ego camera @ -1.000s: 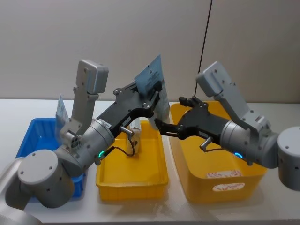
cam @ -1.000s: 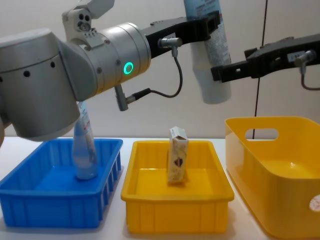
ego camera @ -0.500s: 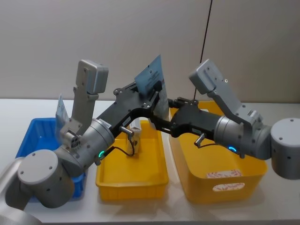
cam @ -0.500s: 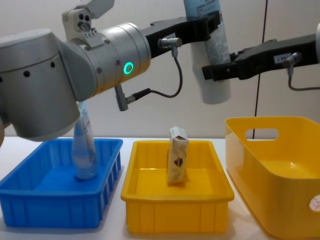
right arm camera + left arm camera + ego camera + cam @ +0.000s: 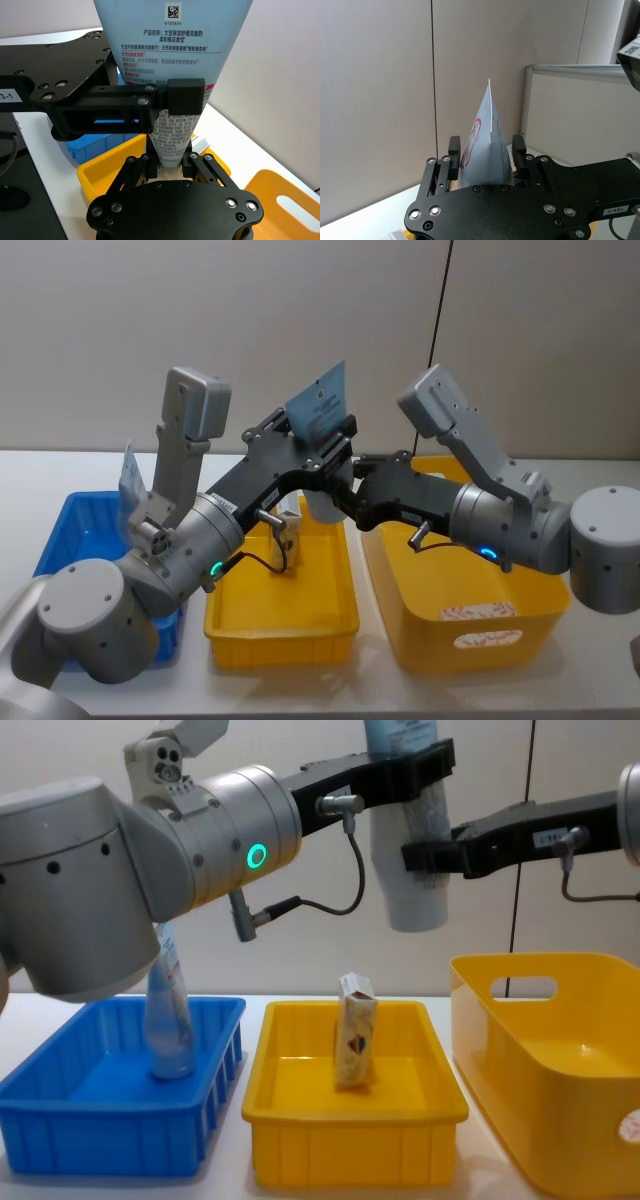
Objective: Bimanual collaborative sorting of washing and personal care products
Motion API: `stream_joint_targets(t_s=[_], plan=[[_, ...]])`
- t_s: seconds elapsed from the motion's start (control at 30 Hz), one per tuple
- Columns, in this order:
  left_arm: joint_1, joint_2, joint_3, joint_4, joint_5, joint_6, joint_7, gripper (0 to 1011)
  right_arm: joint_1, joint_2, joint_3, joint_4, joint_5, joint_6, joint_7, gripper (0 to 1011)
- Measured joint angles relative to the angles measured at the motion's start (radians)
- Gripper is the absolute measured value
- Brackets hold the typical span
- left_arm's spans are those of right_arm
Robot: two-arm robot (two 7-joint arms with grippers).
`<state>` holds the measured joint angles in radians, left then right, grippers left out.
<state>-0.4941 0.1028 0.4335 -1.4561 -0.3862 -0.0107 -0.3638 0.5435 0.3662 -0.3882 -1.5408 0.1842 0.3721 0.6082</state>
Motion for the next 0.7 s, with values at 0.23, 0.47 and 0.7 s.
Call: stream_joint_targets(t_s=[0.23, 0.47, 0.7], plan=[[0.0, 0.0, 0.0, 0.0, 0.0, 0.0, 0.0, 782, -0.007, -0.003, 0.01, 0.001, 0.007, 0.004, -0.031, 159], [0.0, 0.0, 0.0, 0.0, 0.0, 0.0, 0.0, 979, -0.024, -0.005, 0.03, -0.011, 0.008, 0.023, -0.081, 129], [0.0, 0.0, 0.0, 0.0, 0.0, 0.0, 0.0, 1001, -0.051, -0.008, 0.059, -0.029, 0.008, 0.05, -0.15, 126]])
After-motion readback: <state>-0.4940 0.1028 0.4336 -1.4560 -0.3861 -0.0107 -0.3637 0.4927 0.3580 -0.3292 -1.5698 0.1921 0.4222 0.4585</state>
